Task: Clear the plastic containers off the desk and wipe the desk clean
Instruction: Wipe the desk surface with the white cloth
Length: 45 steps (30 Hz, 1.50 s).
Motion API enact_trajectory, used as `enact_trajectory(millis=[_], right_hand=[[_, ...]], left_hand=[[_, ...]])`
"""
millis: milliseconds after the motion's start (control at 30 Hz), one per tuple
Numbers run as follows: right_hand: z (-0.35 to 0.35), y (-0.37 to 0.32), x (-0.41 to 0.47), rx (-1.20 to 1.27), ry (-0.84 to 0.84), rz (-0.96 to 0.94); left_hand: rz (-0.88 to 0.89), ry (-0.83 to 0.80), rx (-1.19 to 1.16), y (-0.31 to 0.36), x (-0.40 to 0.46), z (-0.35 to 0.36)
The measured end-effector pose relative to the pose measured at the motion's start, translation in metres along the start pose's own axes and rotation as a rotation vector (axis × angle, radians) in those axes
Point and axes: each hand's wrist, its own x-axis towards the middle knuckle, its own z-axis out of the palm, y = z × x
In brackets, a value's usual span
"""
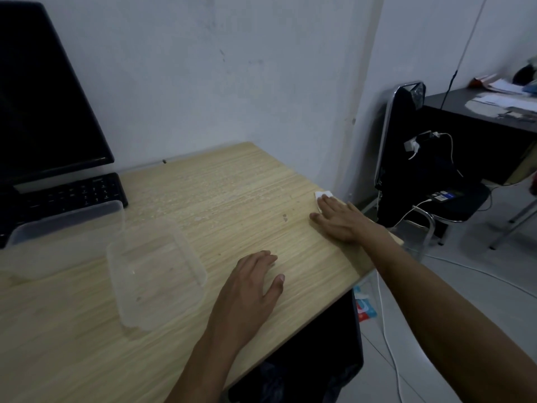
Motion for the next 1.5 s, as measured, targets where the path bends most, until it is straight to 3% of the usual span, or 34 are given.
enact_trajectory(millis=[200,367,600,767,1167,1500], right_hand=[[0.012,-0.022,-0.027,-0.038,0.025,-0.177],[0.000,-0.018,-0.010,0.032,0.019,-0.031],[0.015,-0.039,-0.060,-0.056,0.035,-0.253],[0.020,-0.044,-0.095,-0.108,0.011,-0.261],[-0.002,-0.078,-0.001,-0.075,-0.069,-0.215],[0.021,-0.060,-0.095,-0.130,-0.035,-0.415]], left_hand=[[0.000,0.012,0.004,-0.001,0.000,0.000],[0.013,-0.001,0.028,0.000,0.000,0.001],[0.013,0.000,0.018,-0.002,0.002,0.001],[0.015,-0.006,0.016,-0.005,0.000,0.003],[0.025,-0.017,0.056,-0.002,0.000,-0.001],[0.011,-0.008,0.042,-0.006,0.000,0.003]])
